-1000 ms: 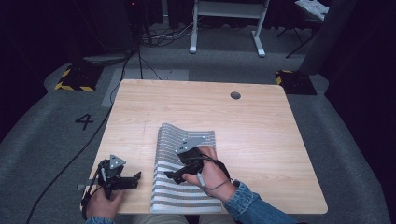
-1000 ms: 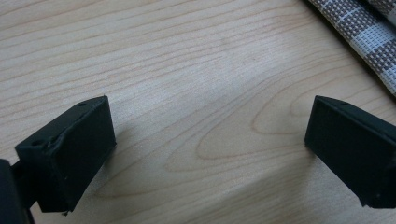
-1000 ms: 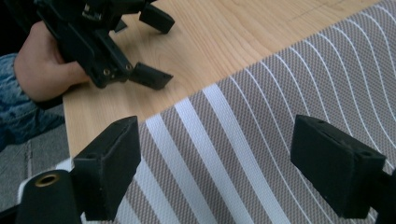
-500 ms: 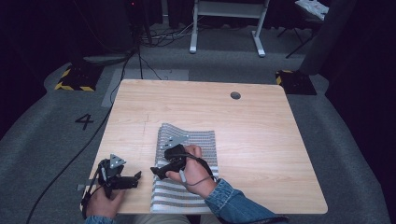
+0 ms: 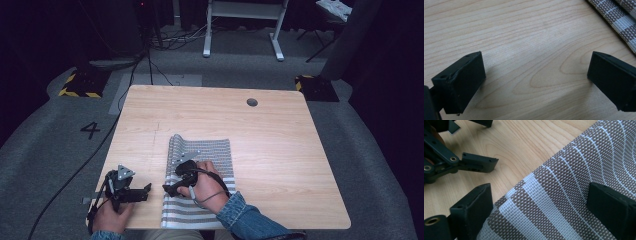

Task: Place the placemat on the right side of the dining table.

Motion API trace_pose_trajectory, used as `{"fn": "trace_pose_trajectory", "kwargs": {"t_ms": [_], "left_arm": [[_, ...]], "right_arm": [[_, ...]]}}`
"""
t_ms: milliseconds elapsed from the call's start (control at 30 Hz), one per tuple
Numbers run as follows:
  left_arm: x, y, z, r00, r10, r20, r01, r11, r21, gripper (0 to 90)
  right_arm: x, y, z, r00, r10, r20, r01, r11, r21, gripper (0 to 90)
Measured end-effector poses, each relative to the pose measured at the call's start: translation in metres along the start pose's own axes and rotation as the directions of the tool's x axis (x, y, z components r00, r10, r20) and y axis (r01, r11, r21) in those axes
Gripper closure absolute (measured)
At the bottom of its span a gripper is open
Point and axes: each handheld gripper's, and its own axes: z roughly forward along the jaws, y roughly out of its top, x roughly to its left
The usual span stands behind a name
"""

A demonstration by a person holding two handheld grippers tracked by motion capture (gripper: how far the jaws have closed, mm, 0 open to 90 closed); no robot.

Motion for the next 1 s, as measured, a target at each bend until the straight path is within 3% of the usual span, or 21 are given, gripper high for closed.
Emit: {"fn": "trace_pose_trajectory", "kwargs": {"t_ms": [67,133,167,200,267,300,333,433,533,700,933,1000], "left_arm": [[0.0,0.0,0.0,1.0,0.0,0.0,0.0,1.0,0.0,1.5],[0.0,0.0,0.0,1.0,0.0,0.0,0.0,1.0,0.0,1.5],[0.0,0.0,0.0,1.0,0.0,0.0,0.0,1.0,0.0,1.5],[0.0,0.0,0.0,1.0,-0.001,0.001,0.001,1.0,-0.003,1.5],[0.0,0.0,0.0,1.0,0.0,0.0,0.0,1.0,0.0,1.5],[0.0,0.0,0.0,1.0,0.0,0.002,0.0,1.0,0.001,1.5],[0.0,0.0,0.0,1.0,0.0,-0.001,0.0,1.0,-0.002,1.5],[0.0,0.0,0.0,1.0,-0.001,0.002,0.001,1.0,-0.001,1.5],[0.0,0.0,0.0,1.0,0.0,0.001,0.0,1.0,0.0,1.5],[0.0,0.0,0.0,1.0,-0.002,0.002,0.002,1.0,-0.002,1.5],[0.002,0.001,0.001,0.9999,0.012,0.011,-0.012,0.9999,-0.002,1.6],[0.003,0.003,0.002,0.9997,0.02,0.016,-0.02,0.9998,-0.003,1.6]], "right_arm": [[0.0,0.0,-0.002,0.9991,0.033,-0.026,-0.032,0.999,0.019,16.8],[-0.003,0.0,-0.003,0.9994,0.014,-0.032,-0.014,1.0,0.007,19.5],[-0.004,0.0,-0.004,0.9986,0.023,-0.048,-0.022,1.0,0.011,26.8],[-0.004,0.0,-0.005,0.9974,0.04,-0.06,-0.039,0.999,0.019,28.5],[-0.007,-0.001,-0.006,0.9963,0.036,-0.079,-0.033,0.999,0.031,39.1],[-0.008,-0.001,-0.006,0.9957,0.032,-0.087,-0.029,0.999,0.032,39.8],[-0.007,-0.001,-0.006,0.9958,0.035,-0.085,-0.032,0.999,0.038,46.4],[-0.008,0.001,-0.009,0.9895,0.041,-0.139,-0.034,0.998,0.05,70.9],[-0.005,0.005,-0.014,0.9894,0.041,-0.139,-0.03,0.996,0.083,84.0],[-0.004,0.012,-0.03,0.992,-0.017,-0.125,0.027,0.997,0.079,87.9],[-0.007,0.021,-0.068,0.9923,-0.048,-0.114,0.053,0.998,0.037,88.1],[-0.011,0.023,-0.08,0.989,-0.096,-0.113,0.097,0.995,0.003,88.1]]}}
